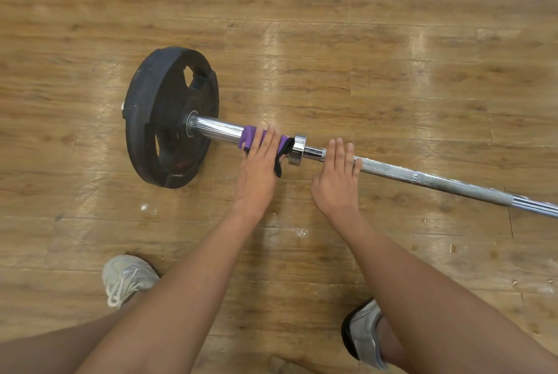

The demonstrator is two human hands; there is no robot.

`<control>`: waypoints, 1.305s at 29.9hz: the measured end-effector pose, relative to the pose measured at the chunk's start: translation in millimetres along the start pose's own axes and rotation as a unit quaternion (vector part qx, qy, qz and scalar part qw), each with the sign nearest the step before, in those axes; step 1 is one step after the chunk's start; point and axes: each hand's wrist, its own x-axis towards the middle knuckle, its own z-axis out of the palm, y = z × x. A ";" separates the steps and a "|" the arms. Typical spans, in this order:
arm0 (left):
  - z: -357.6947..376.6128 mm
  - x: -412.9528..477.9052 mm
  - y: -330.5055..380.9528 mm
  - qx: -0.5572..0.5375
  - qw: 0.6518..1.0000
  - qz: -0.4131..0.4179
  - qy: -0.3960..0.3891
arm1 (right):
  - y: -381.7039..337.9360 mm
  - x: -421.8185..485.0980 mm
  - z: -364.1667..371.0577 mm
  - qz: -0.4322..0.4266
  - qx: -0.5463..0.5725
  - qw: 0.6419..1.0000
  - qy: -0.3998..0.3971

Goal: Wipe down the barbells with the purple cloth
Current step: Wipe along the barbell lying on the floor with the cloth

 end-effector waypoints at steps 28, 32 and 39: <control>-8.6 0.8 13.6 0.004 0.999 -0.028 -0.034 | 1.5 -36.5 17.4 -0.025 -0.002 0.998 0.050; -16.6 7.2 6.3 0.040 0.996 -0.008 -0.082 | -2.1 -53.7 21.6 -0.023 -0.010 0.998 0.050; -16.6 -37.2 8.1 0.012 0.998 -0.040 -0.055 | -2.1 -83.5 28.8 -0.014 -0.008 0.999 0.042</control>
